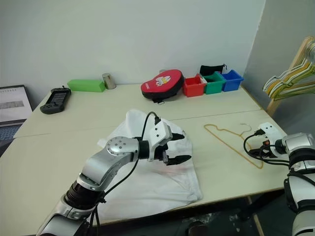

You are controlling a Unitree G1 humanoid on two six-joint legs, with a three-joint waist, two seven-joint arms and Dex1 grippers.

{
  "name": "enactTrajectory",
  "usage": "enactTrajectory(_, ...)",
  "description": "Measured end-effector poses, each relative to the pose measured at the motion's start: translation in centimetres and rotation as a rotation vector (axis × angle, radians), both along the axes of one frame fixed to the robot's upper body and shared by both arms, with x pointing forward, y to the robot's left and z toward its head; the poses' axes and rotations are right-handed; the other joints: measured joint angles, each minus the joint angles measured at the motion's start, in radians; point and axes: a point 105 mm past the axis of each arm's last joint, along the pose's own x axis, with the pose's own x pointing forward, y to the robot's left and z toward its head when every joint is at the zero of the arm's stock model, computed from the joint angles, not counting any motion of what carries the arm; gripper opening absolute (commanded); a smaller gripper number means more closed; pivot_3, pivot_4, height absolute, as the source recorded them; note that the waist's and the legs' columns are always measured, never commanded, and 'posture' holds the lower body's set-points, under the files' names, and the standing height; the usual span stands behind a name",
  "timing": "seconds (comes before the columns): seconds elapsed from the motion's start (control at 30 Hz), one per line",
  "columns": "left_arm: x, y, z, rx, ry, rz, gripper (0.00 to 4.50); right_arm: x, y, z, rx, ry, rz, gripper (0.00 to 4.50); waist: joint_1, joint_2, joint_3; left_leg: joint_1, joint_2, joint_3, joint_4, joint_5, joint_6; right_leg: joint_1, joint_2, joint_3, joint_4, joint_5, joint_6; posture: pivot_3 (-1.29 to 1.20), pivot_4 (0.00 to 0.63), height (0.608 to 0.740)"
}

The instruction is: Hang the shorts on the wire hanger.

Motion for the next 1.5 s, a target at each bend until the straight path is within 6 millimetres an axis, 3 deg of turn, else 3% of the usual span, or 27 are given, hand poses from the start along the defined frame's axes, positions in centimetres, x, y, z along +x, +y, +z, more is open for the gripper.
enactTrajectory(0.43,0.2,-0.1,0.4,0.007,-0.022,0.001,4.3,-0.3,0.2,-0.1,0.028,0.007,0.025,0.12,0.0,0.0,0.0,0.0,0.0,0.0,0.0,0.0,0.0,0.0,0.0,0.0,0.0,0.0,0.0,-0.07,0.022,0.74)
enactTrajectory(0.93,1.2,0.6,0.3,0.016,-0.034,0.033,4.3,0.6,0.6,0.5,-0.024,-0.072,0.11,0.06,-0.003,0.001,0.0,0.0,0.0,0.001,0.0,0.0,0.0,0.0,0.0,0.001,0.0,0.0,0.0,-0.07,0.025,0.74)
enactTrajectory(1.1,3.5,3.1,1.8,0.021,-0.068,0.126,4.3,3.3,1.6,4.3,-0.127,-0.241,0.183,0.06,-0.006,0.002,0.001,0.0,0.0,0.0,0.0,0.0,0.0,-0.001,0.0,0.001,0.001,0.0,0.0,-0.08,0.028,0.74)
enactTrajectory(1.23,6.0,6.4,3.7,0.017,-0.101,0.222,4.3,5.5,3.6,7.6,-0.299,-0.421,0.319,0.06,-0.006,0.003,0.001,-0.002,0.0,0.0,0.0,0.0,0.0,-0.003,0.0,0.0,0.0,0.0,0.0,-0.08,0.026,0.74)
enactTrajectory(1.4,8.9,10.4,8.3,-0.06,-0.143,0.327,4.3,7.4,8.6,11.0,-0.53,-0.692,0.57,0.06,-0.001,0.003,0.001,-0.005,0.0,-0.002,-0.001,0.0,0.0,-0.004,0.0,-0.002,0.0,-0.001,0.001,-0.07,0.024,0.74)
enactTrajectory(1.5,9.1,11.4,9.4,-0.084,-0.131,0.323,4.3,7.6,9.7,12.4,-0.599,-0.797,0.622,0.06,0.001,0.003,0.001,-0.005,0.0,-0.002,-0.001,0.0,0.0,-0.004,-0.001,-0.002,-0.001,-0.001,0.002,-0.06,0.022,0.74)
